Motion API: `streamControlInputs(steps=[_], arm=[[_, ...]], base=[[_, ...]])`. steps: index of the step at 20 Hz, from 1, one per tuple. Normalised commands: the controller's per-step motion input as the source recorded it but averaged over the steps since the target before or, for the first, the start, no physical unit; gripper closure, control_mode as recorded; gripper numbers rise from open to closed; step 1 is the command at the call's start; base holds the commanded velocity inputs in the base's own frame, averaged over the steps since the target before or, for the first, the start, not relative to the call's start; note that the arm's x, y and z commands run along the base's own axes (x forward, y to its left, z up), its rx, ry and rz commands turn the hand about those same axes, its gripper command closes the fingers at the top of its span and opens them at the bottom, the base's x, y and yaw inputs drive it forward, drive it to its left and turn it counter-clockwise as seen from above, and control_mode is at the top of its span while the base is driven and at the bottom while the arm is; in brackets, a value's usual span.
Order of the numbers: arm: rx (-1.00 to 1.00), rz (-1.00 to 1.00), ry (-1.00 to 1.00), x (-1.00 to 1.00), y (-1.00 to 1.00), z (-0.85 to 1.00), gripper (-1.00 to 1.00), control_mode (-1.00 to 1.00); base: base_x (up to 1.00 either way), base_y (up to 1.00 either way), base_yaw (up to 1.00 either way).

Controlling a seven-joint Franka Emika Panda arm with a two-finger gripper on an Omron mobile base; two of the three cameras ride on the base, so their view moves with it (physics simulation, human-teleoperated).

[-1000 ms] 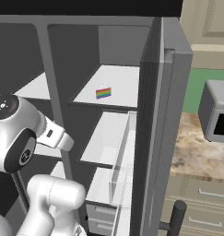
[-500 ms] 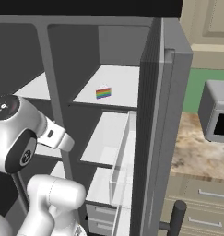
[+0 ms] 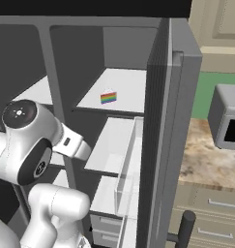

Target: Take the cake and cupcake from the fridge and place them on the empty tray on the dining counter.

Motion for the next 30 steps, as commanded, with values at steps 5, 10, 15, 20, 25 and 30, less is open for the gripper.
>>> streamControlInputs(steps=[5,10,15,20,25,30], arm=[[-0.15,0.06,0.01,0.11,0.00,0.22,-1.00,-1.00],[-0.23,0.07,-0.02,0.24,-0.04,0.01,-1.00,-1.00],[-0.05,0.08,-0.03,0.28,-0.11,0.00,-1.00,-1.00],[0.02,0.05,-0.08,0.35,-0.31,0.02,-1.00,-1.00],[0.02,0.02,-0.01,0.63,-0.03,0.10,-1.00,-1.00],[0.00,0.00,0.00,0.70,-0.06,0.06,-1.00,-1.00]], base=[[0.00,0.00,0.00],[0.00,0.00,0.00],[0.00,0.00,0.00],[0.00,0.00,0.00],[0.00,0.00,0.00],[0.00,0.00,0.00]])
